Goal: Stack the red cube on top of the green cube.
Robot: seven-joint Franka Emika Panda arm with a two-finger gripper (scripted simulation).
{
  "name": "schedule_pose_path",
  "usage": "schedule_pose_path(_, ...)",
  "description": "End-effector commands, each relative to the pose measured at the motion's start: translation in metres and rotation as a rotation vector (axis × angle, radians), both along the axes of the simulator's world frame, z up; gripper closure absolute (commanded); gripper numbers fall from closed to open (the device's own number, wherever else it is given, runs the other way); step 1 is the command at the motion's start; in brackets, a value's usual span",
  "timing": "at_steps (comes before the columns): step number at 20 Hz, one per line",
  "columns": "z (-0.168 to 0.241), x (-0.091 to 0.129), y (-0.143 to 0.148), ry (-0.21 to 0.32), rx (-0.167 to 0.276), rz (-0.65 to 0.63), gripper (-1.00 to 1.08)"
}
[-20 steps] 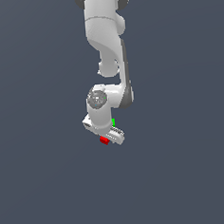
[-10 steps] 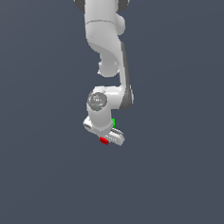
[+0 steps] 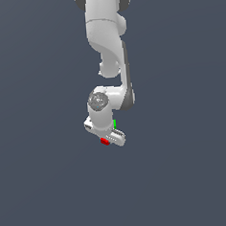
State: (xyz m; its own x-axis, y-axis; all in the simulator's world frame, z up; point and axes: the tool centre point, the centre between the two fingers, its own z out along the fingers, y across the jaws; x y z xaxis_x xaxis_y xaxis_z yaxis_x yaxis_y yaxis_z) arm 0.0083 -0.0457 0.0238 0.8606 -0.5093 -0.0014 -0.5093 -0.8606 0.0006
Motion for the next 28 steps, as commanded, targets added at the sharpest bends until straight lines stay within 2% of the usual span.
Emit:
schedule_pose_path(1,0.007,0.0,0.0,-0.002,0.0,0.0,1.08)
schedule_pose_path(16,0.091,0.0,0.0,-0.002,0.0,-0.001,1.08)
schedule_pose_path(28,0.09,-0.007,0.003,-0.002,0.0,0.0,1.08)
